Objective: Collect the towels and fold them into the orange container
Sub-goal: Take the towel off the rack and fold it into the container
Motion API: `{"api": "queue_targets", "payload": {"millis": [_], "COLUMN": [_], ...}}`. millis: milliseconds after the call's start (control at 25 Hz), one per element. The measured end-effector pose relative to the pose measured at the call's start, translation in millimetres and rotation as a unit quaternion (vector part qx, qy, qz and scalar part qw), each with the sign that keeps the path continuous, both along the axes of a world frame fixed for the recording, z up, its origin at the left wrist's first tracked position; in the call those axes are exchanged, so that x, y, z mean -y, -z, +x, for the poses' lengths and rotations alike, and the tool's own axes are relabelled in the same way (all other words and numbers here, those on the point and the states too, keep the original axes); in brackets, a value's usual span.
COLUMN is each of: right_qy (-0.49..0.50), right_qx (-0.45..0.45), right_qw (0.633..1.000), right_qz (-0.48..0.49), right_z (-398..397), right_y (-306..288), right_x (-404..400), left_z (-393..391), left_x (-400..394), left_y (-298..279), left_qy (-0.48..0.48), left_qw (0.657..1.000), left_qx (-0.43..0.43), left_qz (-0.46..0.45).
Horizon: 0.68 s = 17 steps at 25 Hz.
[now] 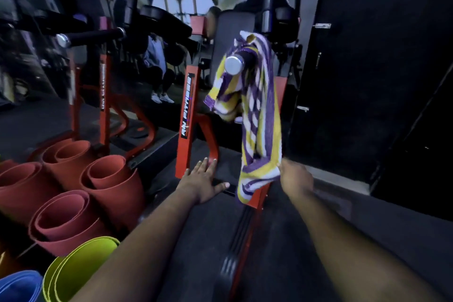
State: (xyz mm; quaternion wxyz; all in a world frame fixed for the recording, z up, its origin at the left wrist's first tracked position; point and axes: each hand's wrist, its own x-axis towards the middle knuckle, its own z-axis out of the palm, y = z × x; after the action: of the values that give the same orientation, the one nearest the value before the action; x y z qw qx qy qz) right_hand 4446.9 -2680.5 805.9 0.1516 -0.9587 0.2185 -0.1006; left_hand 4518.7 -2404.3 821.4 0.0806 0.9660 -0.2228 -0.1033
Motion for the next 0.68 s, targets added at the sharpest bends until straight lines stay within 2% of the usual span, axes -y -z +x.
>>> {"api": "queue_targets", "payload": {"millis": [120,240,320,520,680], "right_qy": [0.106,0.189,0.234,0.332,0.404], "right_qx": [-0.13,-0.226,-0.231,-0.169,-0.177], "right_qw": [0.984,0.953,0.941,0.921,0.891], "right_qz": [0.061,0.065,0.086,0.112,0.104], "right_z": [-76.0,-160.9,-213.9,-337.4,-439.1], "right_y": [47.1,82.7,91.8,88.0,90.3], "right_x": [-19.9,-49.7,-69.8,-102.9,-115.1], "left_z": [-16.4,-42.1,-64.2,-145.6,-218.5], "left_x": [-10.8,-23.6,-30.1,-20.8,7.0], "left_y": [21.2,47.3,64.5,96.2,102.1], "left_qy": [0.067,0.131,0.165,0.279,0.349], "left_qw": [0.998,0.99,0.984,0.956,0.931], "left_qx": [-0.014,-0.037,-0.054,-0.076,-0.082], "left_qz": [0.015,0.032,0.045,0.06,0.064]}}
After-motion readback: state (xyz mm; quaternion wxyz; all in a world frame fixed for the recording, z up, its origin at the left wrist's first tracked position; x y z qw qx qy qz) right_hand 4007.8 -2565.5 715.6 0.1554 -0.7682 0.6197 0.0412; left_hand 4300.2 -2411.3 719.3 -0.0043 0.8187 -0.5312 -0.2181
